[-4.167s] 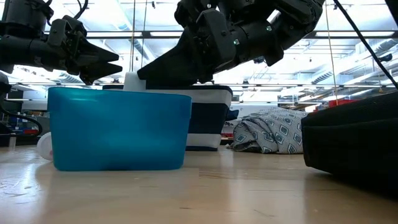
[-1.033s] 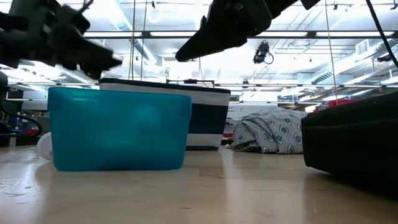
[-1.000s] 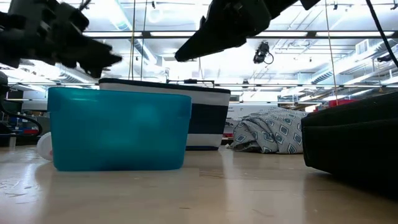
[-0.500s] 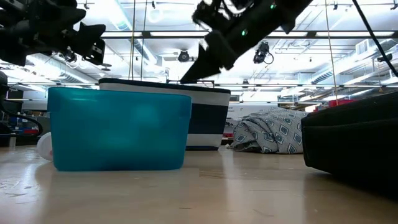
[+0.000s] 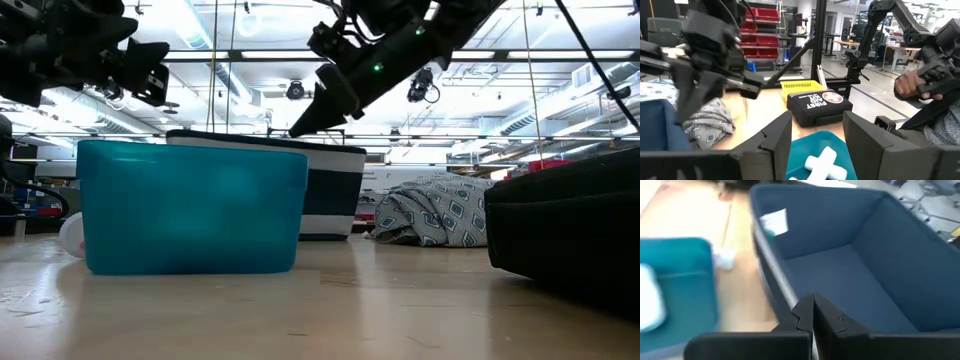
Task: Pick & place medical supplies in basket/bin
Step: Adjust the blue bin, then put the top transparent bottle in the yellow bin
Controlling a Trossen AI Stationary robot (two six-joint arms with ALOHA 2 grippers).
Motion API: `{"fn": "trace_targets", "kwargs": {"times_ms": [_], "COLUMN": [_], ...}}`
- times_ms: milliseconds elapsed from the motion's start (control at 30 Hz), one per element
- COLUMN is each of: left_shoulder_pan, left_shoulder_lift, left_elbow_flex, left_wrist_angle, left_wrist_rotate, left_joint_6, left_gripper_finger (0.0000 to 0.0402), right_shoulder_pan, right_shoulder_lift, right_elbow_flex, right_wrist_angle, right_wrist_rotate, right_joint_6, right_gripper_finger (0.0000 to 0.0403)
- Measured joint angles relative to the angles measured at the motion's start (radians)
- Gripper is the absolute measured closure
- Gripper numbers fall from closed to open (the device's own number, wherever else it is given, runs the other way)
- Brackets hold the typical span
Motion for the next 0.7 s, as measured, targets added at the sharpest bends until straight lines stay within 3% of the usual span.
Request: {"fn": "trace_targets", "kwargs": {"times_ms": [267,467,700], "left_shoulder_pan": [0.001,0.001,0.000], "left_shoulder_lift": [0.000,0.000,0.000], "left_elbow_flex": [0.000,0.000,0.000], "left_wrist_angle": [-0.122,-0.218,-0.225], "left_wrist_rotate": [-0.054,-0.075,-0.121], "left_joint_6": [-0.001,-0.039,-0.098], "left_gripper_finger": [0.0238,0.0238,0.0229], "right_shoulder_pan": [-0.015,0.054,0.170], "right_shoulder_lift": [0.000,0.000,-0.003], "right_elbow_flex": [0.000,0.000,0.000], "right_wrist_angle": [0.022,0.015,-0.069], "right_wrist_rotate": [-0.014,-0.081,-0.079], "right_joint_6": [0.000,-0.007,-0.056], "right_gripper_finger": [0.0398,0.0386,0.0347]}}
